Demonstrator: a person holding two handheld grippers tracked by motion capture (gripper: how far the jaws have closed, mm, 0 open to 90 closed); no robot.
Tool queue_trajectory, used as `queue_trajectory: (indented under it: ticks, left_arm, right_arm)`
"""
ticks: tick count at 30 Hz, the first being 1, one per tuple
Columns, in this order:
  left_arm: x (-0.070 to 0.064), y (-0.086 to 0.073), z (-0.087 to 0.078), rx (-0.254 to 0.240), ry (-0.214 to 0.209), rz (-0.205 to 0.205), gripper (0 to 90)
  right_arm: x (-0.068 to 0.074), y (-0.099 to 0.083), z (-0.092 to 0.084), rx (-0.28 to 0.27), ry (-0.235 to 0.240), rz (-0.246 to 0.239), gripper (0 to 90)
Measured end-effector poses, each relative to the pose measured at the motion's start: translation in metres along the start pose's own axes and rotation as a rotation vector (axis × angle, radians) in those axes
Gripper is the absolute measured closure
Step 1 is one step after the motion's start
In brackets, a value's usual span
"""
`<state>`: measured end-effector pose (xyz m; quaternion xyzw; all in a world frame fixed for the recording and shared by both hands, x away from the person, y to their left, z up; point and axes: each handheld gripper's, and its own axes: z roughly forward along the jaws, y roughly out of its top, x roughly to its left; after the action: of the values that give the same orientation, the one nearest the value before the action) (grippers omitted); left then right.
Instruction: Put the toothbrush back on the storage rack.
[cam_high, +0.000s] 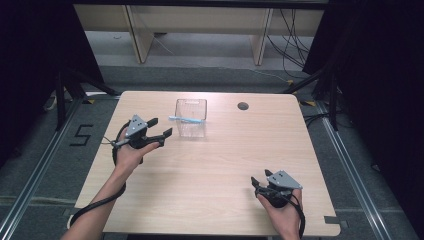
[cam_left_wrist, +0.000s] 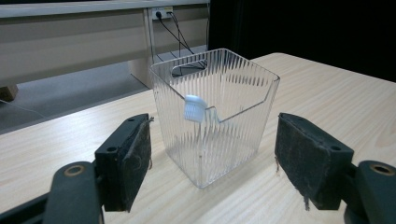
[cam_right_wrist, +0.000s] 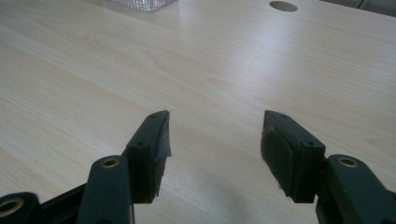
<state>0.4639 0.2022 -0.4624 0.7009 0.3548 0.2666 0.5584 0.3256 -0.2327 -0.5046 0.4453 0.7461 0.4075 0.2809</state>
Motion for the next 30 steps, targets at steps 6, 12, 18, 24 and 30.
queue_trajectory:
  ticks: [6, 12, 18, 24, 30]
  left_arm:
    - [-0.003, -0.002, -0.009, 0.011, 0.0, -0.008, 26.3]
    - [-0.004, -0.007, -0.019, 0.02, 0.007, 0.004, 25.8]
    - [-0.004, -0.013, -0.029, 0.033, 0.012, 0.009, 25.7]
    - [-0.005, -0.02, -0.039, 0.037, 0.014, 0.0, 25.5]
    - [-0.006, -0.027, -0.048, 0.04, 0.013, -0.003, 25.4]
  right_arm:
    - [-0.002, 0.0, -0.001, -0.006, -0.014, -0.024, 43.0]
    - [-0.001, 0.0, -0.001, -0.005, -0.009, -0.011, 43.0]
    - [-0.001, 0.0, 0.0, -0.012, -0.016, -0.026, 43.0]
    - [-0.001, 0.0, 0.0, -0.001, -0.003, -0.022, 43.0]
    - [0.0, 0.0, 0.0, -0.004, -0.008, -0.018, 43.0]
